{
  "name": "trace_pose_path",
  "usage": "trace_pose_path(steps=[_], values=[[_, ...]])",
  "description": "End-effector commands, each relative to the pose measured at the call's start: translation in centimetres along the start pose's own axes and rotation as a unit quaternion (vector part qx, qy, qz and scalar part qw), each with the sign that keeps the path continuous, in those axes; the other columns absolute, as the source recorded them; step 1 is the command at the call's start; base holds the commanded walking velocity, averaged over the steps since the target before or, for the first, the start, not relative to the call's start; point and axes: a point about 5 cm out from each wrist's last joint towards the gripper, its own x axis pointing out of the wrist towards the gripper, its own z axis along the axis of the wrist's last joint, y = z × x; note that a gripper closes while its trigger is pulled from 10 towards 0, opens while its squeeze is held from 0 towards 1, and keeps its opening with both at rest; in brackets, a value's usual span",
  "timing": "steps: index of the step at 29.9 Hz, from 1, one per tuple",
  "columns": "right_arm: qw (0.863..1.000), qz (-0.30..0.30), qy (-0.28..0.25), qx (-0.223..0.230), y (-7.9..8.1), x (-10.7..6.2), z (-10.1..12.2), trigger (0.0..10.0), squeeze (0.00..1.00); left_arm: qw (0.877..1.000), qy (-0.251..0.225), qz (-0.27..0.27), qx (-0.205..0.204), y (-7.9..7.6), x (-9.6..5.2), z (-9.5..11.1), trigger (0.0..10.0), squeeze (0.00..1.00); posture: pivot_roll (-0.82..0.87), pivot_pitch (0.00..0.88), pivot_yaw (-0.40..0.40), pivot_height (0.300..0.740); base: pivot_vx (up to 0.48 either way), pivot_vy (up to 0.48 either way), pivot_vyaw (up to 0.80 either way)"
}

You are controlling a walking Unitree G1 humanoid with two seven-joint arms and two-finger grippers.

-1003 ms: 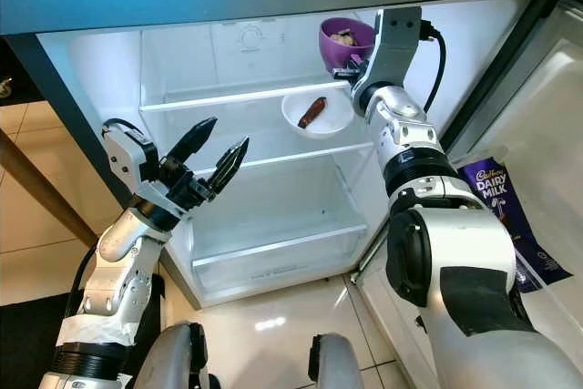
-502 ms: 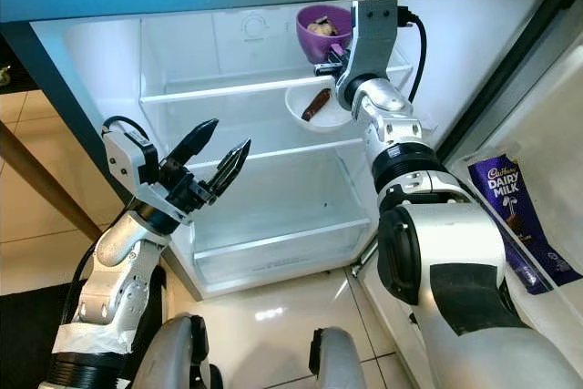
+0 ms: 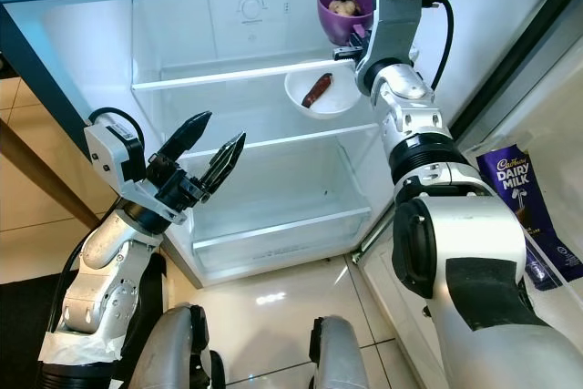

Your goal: Restocking fridge

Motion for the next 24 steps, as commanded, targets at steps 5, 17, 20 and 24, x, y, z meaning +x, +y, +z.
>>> trace_pose_path(steps=[5,17,20,24], values=[[1.000,-0.020,0.020,0.004,-0.7,-0.2,-0.8,10.0,0.00,1.000,0.017,0.005,-0.005,-0.1,-0.6,0.0,10.0,0.00,0.09,0.339,-0.036,0.601,0.000,0.000,0.00],[0.999,-0.015,0.001,0.029,-0.6,-0.1,0.0,10.0,0.60,1.000,0.016,0.006,-0.006,0.0,-0.4,0.0,10.0,0.00,0.08,0.318,-0.035,0.601,0.000,0.000,0.00],[0.999,-0.004,-0.011,0.039,-0.5,0.0,0.5,10.0,0.19,1.000,0.015,0.006,-0.007,0.0,-0.3,0.0,10.0,0.00,0.07,0.313,-0.035,0.601,0.000,0.000,0.00],[0.999,0.000,-0.020,0.044,-0.5,0.0,0.8,10.0,0.00,1.000,0.013,0.006,-0.008,0.0,-0.2,-0.1,10.0,0.00,0.07,0.310,-0.035,0.601,0.000,0.000,0.00]])
